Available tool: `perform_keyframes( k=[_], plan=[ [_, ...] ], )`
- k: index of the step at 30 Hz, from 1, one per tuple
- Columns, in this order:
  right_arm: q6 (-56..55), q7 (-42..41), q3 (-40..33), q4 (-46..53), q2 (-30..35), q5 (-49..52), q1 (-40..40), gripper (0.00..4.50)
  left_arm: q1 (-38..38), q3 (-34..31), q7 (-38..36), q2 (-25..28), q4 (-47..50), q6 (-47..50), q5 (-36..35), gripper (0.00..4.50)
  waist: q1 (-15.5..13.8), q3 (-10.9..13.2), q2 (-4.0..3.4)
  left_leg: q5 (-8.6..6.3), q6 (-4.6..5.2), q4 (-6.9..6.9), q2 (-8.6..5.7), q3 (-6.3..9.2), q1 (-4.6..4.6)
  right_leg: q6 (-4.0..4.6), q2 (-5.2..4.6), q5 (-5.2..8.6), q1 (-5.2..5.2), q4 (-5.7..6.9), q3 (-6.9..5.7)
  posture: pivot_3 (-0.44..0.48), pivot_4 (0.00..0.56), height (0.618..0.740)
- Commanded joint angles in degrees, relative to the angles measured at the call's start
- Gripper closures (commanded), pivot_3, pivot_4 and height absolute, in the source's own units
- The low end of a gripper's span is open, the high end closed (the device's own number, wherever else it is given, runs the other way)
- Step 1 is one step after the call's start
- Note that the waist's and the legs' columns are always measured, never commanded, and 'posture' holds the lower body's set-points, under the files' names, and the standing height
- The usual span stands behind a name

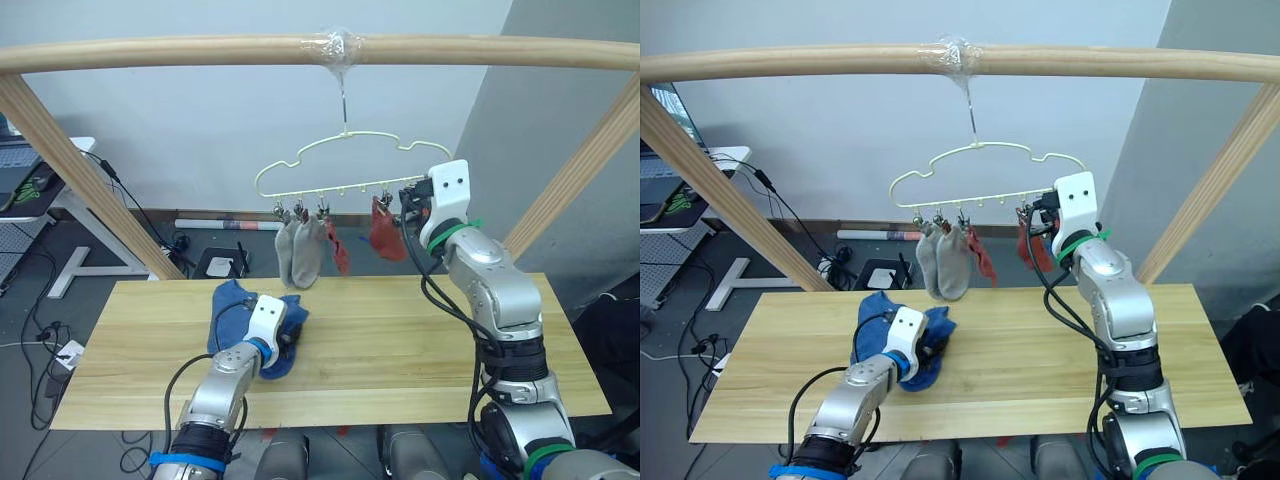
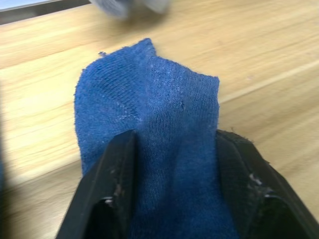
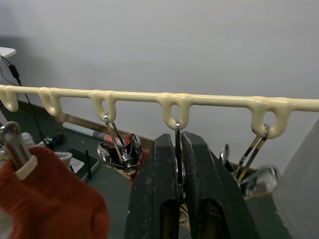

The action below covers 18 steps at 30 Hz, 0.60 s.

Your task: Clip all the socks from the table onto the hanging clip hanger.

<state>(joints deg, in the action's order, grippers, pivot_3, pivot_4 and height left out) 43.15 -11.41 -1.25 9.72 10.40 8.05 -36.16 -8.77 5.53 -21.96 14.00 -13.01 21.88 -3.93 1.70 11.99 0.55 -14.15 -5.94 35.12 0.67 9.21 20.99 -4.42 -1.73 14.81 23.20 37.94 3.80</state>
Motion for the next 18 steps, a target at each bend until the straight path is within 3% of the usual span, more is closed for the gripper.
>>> perform_keyframes(
  k=[1,8,14,18],
  plan=[
    [2.4,-0.8,-3.0,-0.9,1.4,1.9,-2.4,4.5,0.1,2.5,-3.7,1.2,1.9,-4.3,1.0,2.82,0.0,0.0,0.01,0.0,0.0,0.0,0.0,0.0,0.01,0.0,0.0,0.0,0.01,0.0,0.0,0.038,0.203,0.74],
    [4.9,-1.5,-4.0,-1.5,2.5,4.0,-4.0,4.5,0.0,3.8,-7.8,2.7,3.3,-6.5,0.9,4.43,0.0,0.0,0.0,0.0,0.01,-0.17,0.01,0.01,0.07,0.11,0.0,-0.02,0.07,-0.12,-0.02,0.045,0.202,0.74],
    [8.6,-1.2,-7.2,-3.5,3.3,7.3,-6.6,4.5,-1.0,1.6,-12.1,0.9,6.5,-8.9,-4.4,4.48,0.0,0.0,0.01,-0.01,0.01,-0.17,0.01,0.02,0.18,0.12,-0.01,-0.03,0.1,-0.22,-0.04,0.039,0.193,0.74],
    [20.8,1.7,-16.2,-6.7,2.2,13.6,-13.2,4.5,-1.3,4.5,-16.7,1.8,14.8,-14.4,-4.6,4.48,-0.1,0.0,0.01,0.0,0.01,-0.15,0.01,0.03,0.25,0.3,-0.02,-0.14,0.15,-0.21,-0.05,0.033,0.185,0.74]
  ],
)
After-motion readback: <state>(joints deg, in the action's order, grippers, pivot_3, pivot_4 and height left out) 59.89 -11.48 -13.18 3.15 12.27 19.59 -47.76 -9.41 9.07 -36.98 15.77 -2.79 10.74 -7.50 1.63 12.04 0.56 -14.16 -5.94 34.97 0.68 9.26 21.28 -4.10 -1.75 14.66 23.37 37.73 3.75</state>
